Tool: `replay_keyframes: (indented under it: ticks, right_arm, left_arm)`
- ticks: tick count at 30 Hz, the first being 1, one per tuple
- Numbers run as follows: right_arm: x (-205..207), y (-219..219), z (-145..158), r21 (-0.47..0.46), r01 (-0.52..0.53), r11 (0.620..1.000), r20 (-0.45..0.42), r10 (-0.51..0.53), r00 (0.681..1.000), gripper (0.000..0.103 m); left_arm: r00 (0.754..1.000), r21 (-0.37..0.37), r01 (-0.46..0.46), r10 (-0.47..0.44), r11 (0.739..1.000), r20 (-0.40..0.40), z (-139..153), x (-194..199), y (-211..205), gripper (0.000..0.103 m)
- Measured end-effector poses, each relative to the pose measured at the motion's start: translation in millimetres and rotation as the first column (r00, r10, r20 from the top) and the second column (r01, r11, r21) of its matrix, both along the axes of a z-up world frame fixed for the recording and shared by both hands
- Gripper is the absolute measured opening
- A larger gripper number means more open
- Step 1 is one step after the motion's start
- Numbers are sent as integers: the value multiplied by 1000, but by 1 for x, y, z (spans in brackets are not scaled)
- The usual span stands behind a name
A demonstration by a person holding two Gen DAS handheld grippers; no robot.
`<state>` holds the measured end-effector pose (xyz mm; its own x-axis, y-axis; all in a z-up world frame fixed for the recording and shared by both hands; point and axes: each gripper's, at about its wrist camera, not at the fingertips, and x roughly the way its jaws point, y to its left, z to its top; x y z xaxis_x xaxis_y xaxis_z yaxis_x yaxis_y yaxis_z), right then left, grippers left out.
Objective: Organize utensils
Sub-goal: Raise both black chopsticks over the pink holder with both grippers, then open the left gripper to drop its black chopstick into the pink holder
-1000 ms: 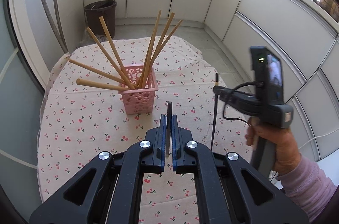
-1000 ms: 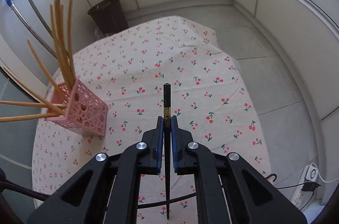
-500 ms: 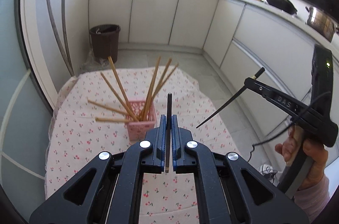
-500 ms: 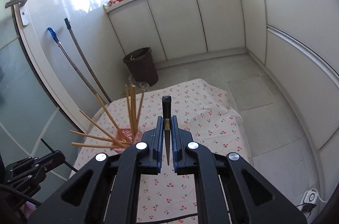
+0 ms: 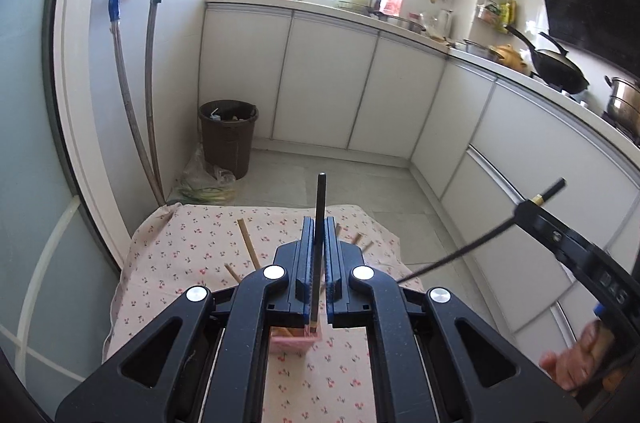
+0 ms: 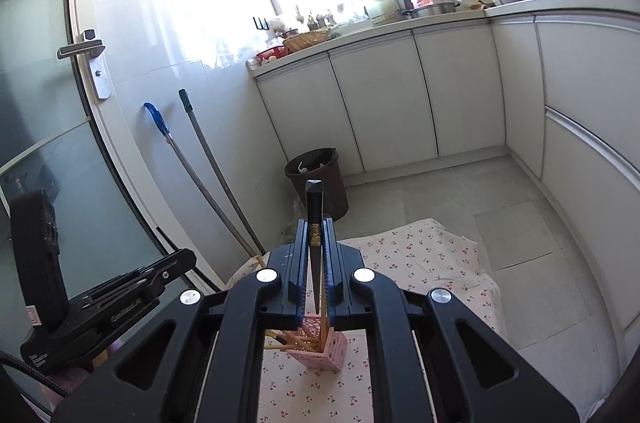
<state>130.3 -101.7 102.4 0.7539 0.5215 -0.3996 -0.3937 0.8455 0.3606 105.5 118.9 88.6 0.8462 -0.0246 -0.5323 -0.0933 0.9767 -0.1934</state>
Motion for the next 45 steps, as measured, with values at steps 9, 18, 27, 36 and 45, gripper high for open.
replay_keyframes:
  ticks: [9,18,27,36,45]
  right_arm:
    - [21,19,-35,-31,-9,999,-81,7,997,7]
    - [26,41,-50,-51,-14,999,-112,8,994,7]
    - [40,57,-57,-29,7,1000,-105,-10,994,7]
    - [41,78,-62,-20,-29,999,-113,26,993,17]
    - [18,75,-56,-122,-31,992,-95,19,995,29]
  left_arm:
    - [990,-148,-111,96,983,-102,-48,16,43,18]
    - [994,-153,-111,112,982,-3,-9,-17,49,32]
    - [994,-150,-109,105,983,-35,-15,-15,55,32]
    - [992,-155,-111,100,982,-79,-26,-11,59,32]
    - [991,-94,-81,71,992,-111,-31,-13,41,37]
